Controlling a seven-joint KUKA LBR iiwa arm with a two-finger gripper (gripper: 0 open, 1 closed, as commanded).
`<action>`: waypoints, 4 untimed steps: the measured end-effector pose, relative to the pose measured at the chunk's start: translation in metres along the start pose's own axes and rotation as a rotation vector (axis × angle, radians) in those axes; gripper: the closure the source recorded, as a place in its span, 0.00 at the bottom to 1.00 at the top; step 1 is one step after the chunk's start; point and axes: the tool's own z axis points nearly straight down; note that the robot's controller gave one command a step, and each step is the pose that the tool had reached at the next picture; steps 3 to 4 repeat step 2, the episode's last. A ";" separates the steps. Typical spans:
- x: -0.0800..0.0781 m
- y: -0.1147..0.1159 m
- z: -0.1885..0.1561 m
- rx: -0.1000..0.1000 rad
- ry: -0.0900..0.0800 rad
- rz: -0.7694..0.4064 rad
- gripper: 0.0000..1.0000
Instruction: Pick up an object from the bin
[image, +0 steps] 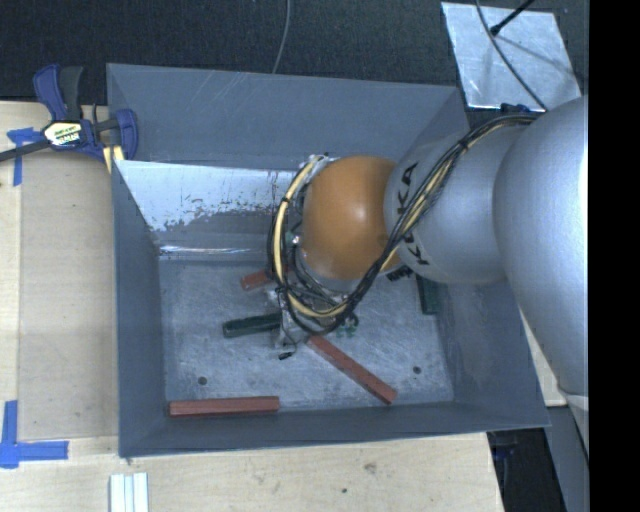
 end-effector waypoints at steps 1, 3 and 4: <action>0.000 0.000 0.000 0.000 0.000 0.000 1.00; 0.019 -0.030 -0.173 0.002 -0.005 0.039 1.00; 0.019 -0.030 -0.173 0.002 -0.005 0.039 1.00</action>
Offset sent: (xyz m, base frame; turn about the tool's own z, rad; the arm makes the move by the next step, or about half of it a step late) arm -0.0171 -0.0326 0.1689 0.0366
